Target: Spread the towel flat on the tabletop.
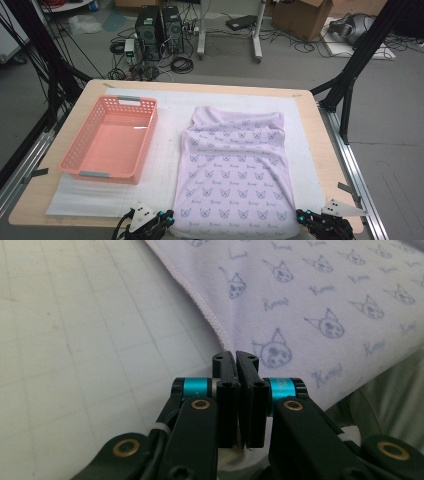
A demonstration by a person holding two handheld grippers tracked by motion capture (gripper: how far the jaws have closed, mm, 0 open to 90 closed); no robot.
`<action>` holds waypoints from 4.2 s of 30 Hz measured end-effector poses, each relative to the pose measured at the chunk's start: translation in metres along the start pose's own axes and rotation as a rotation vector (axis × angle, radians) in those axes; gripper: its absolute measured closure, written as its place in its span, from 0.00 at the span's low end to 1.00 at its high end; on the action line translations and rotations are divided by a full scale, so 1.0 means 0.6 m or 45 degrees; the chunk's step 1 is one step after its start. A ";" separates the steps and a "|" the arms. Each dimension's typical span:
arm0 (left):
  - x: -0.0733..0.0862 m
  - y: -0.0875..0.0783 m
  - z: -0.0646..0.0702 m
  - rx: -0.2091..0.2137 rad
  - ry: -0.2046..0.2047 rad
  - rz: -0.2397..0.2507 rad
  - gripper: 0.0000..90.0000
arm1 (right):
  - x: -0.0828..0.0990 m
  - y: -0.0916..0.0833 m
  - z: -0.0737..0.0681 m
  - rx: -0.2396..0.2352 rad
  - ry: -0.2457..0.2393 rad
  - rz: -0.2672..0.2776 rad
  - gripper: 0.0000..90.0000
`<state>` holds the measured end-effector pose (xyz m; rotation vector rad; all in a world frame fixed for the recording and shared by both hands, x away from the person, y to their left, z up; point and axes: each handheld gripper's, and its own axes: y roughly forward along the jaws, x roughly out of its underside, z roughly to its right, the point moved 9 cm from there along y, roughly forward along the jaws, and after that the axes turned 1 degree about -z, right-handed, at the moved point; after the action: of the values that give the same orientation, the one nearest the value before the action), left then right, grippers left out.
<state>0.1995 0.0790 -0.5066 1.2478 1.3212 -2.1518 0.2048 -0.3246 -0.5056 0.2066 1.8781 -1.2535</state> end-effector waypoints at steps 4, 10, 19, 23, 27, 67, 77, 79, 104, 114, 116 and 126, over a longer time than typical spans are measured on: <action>-0.019 0.013 -0.013 0.007 -0.042 0.038 0.58 | -0.011 -0.002 0.004 0.015 0.036 0.068 0.72; -0.055 0.058 -0.026 -0.003 -0.010 0.013 0.54 | -0.041 0.022 0.019 0.135 0.024 0.095 0.65; -0.070 0.093 -0.033 -0.111 0.108 -0.010 0.71 | -0.063 0.064 0.041 0.204 0.025 0.070 0.79; -0.062 0.084 -0.022 -0.075 0.088 -0.011 0.95 | -0.059 0.061 0.028 0.136 0.013 0.064 0.96; -0.046 0.065 -0.008 -0.038 0.095 -0.003 0.95 | -0.048 0.050 0.017 0.105 -0.013 0.044 0.96; -0.066 0.091 -0.018 0.004 0.046 -0.018 0.96 | -0.056 0.059 0.025 0.130 0.035 0.063 0.95; -0.045 0.044 -0.020 0.048 0.005 0.045 0.96 | -0.035 0.027 0.017 0.087 -0.009 0.060 0.97; -0.043 0.033 -0.018 0.065 0.002 0.046 0.96 | -0.032 0.019 0.016 0.072 -0.012 0.069 0.98; -0.067 0.081 -0.032 0.070 0.009 0.044 0.53 | -0.047 0.035 0.024 0.196 0.042 0.094 0.65; -0.078 0.102 -0.034 0.005 0.059 -0.010 0.52 | -0.066 0.074 0.026 0.227 0.018 0.062 0.56; -0.076 0.102 -0.034 -0.053 0.103 -0.002 0.60 | -0.067 0.074 0.022 0.225 -0.004 0.063 0.64; -0.066 0.089 -0.025 -0.011 0.083 -0.012 0.96 | -0.061 0.067 0.011 0.143 0.004 0.056 0.94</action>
<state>0.2644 0.0571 -0.5071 1.3214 1.3634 -2.1262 0.2538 -0.2994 -0.5077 0.3083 1.7975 -1.3305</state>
